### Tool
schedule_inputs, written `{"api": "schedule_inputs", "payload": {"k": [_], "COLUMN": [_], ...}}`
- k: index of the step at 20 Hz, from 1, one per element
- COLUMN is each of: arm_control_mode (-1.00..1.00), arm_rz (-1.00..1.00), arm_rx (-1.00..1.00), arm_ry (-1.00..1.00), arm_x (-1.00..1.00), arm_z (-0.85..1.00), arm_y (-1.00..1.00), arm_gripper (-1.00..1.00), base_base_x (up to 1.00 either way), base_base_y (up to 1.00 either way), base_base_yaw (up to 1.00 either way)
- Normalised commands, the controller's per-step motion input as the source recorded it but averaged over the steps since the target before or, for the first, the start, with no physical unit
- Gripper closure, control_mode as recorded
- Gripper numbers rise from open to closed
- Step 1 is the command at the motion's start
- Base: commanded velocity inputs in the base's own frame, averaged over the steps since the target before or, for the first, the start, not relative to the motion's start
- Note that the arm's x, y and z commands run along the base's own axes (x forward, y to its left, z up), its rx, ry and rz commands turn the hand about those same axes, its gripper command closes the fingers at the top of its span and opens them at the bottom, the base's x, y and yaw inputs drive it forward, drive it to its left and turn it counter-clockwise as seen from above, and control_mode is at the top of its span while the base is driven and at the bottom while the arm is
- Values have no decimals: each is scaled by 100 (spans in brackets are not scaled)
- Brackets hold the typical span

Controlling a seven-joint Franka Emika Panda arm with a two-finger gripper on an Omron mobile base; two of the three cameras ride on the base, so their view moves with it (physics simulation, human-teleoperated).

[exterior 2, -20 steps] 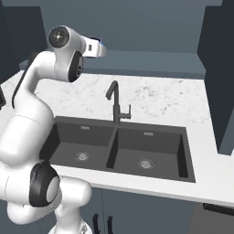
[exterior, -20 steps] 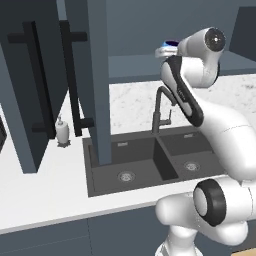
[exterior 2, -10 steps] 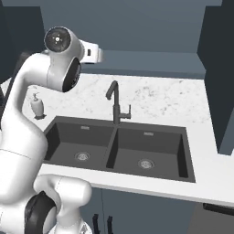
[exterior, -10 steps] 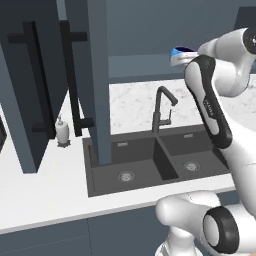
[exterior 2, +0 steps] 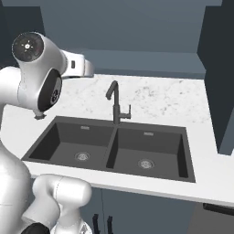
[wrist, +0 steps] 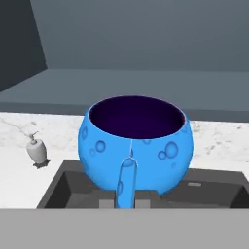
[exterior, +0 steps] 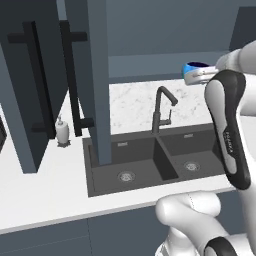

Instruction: Gather all objects into one cabinet and sort the glasses and bowls to opposite sides.

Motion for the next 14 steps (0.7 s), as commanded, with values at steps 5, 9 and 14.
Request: {"api": "schedule_inputs", "payload": {"k": [5, 9, 14], "arm_control_mode": [-100, -100, -100], "arm_rz": [1, 0, 0], "arm_rx": [-9, -15, -10], "arm_ry": [16, 2, 0], "arm_x": [-87, -76, -47], "arm_z": [-2, -22, -9], "arm_y": [1, 23, 24], "arm_gripper": [100, 100, 100], "base_base_x": [0, 0, 0], "base_base_y": [0, 0, 0], "base_base_yaw": [0, 0, 0]}}
